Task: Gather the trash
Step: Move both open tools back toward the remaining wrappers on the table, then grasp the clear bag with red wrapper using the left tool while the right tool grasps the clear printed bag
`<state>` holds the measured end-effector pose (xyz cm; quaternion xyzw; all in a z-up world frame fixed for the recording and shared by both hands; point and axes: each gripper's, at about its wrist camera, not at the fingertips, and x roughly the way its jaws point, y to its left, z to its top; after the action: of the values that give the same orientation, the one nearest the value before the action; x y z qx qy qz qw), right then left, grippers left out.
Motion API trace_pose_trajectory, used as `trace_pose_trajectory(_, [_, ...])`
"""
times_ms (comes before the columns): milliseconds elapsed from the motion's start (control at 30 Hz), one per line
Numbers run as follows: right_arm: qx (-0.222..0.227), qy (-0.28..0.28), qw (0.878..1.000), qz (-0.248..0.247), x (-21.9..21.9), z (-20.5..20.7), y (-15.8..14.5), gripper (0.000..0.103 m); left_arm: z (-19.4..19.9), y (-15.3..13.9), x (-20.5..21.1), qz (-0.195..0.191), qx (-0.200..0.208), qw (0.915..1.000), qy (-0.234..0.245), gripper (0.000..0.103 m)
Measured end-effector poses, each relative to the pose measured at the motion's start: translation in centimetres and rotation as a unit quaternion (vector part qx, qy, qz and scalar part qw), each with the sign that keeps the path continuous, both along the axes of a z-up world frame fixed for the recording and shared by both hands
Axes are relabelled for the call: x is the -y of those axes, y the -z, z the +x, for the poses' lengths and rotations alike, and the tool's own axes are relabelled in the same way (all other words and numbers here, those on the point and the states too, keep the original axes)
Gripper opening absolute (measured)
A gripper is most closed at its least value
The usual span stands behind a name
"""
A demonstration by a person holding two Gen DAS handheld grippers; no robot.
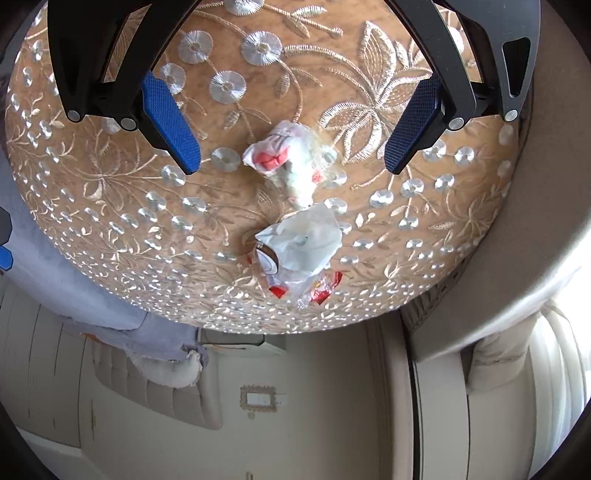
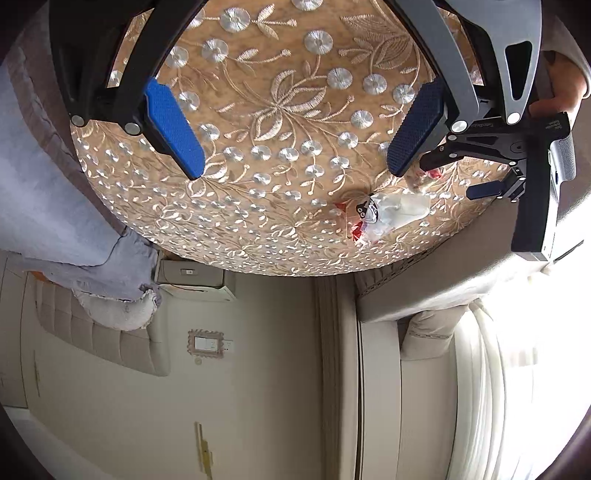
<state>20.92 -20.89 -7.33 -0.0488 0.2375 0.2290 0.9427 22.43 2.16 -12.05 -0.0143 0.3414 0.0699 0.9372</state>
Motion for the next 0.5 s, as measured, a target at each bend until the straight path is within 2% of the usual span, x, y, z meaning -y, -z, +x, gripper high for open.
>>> trace_pose_trajectory(233, [-0.012,-0.014,1.000,-0.004,-1.6,2.1,0.5,0.098,2.6,1.5,-1.9,-0.031,-0.044,0.9985,-0.004,0.097])
trace_pose_trajectory(300, [-0.015,-0.015,1.000,-0.003,-1.9,2.7,0.6,0.098,2.8,1.9,-2.3,-0.046,-0.050,0.9976,0.003,0.069])
trace_pose_trajectory(400, [-0.019,-0.020,1.000,-0.006,-2.3,3.5,0.8,0.098,2.8,2.1,-2.4,-0.056,-0.057,0.9967,0.015,0.060])
trace_pose_trajectory(500, [-0.018,-0.031,0.999,-0.013,-3.2,4.1,0.7,0.098,2.1,1.7,-2.7,-0.061,-0.047,0.9969,0.015,0.059])
